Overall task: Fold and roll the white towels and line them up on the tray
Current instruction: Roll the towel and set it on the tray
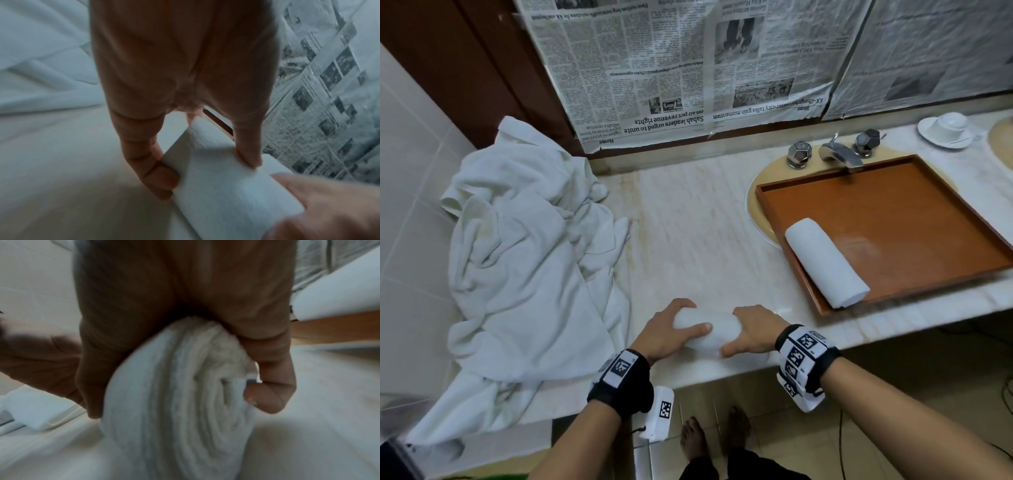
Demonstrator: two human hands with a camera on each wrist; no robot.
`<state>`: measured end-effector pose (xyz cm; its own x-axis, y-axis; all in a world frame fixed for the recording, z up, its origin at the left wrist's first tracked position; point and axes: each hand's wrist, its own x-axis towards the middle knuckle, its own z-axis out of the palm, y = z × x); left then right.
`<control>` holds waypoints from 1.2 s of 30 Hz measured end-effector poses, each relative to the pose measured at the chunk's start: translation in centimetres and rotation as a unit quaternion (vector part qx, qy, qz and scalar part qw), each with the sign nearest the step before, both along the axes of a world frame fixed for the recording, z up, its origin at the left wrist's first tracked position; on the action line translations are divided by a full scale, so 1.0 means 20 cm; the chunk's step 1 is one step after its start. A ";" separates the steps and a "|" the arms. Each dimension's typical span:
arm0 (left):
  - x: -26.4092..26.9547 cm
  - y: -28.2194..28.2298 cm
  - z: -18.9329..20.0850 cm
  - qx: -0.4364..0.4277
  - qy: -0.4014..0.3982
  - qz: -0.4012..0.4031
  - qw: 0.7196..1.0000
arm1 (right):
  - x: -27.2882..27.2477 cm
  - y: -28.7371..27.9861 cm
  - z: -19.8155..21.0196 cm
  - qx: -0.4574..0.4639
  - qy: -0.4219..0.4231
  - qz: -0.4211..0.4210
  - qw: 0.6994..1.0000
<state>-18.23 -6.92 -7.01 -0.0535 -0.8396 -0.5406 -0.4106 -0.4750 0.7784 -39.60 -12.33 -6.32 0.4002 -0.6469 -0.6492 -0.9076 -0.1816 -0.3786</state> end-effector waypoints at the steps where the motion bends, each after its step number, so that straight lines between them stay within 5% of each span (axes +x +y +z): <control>1: -0.01 0.00 0.02 0.016 0.031 -0.002 0.999 | -0.02 0.02 0.01 0.002 -0.006 -0.007 1.000; 9: -0.12 -0.07 0.13 0.027 0.191 -0.007 0.981 | -0.18 0.12 0.21 -0.004 -0.018 -0.040 0.999; 26: -0.67 -0.39 0.48 -0.061 0.300 -0.051 0.951 | -0.77 0.00 0.59 0.008 -0.107 -0.148 0.983; 31: -0.93 -0.54 0.54 -0.064 0.282 -0.056 0.956 | -1.03 -0.10 0.61 -0.024 -0.141 -0.167 0.976; 36: -1.15 -0.72 0.51 -0.130 0.170 -0.027 0.976 | -1.23 -0.22 0.54 -0.087 -0.227 -0.220 0.945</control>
<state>-41.26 -21.39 3.21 -0.2410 -0.9368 -0.2535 -0.1258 -0.2288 0.9653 -64.28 -16.71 4.52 0.2794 -0.8970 -0.3426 -0.6606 0.0794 -0.7466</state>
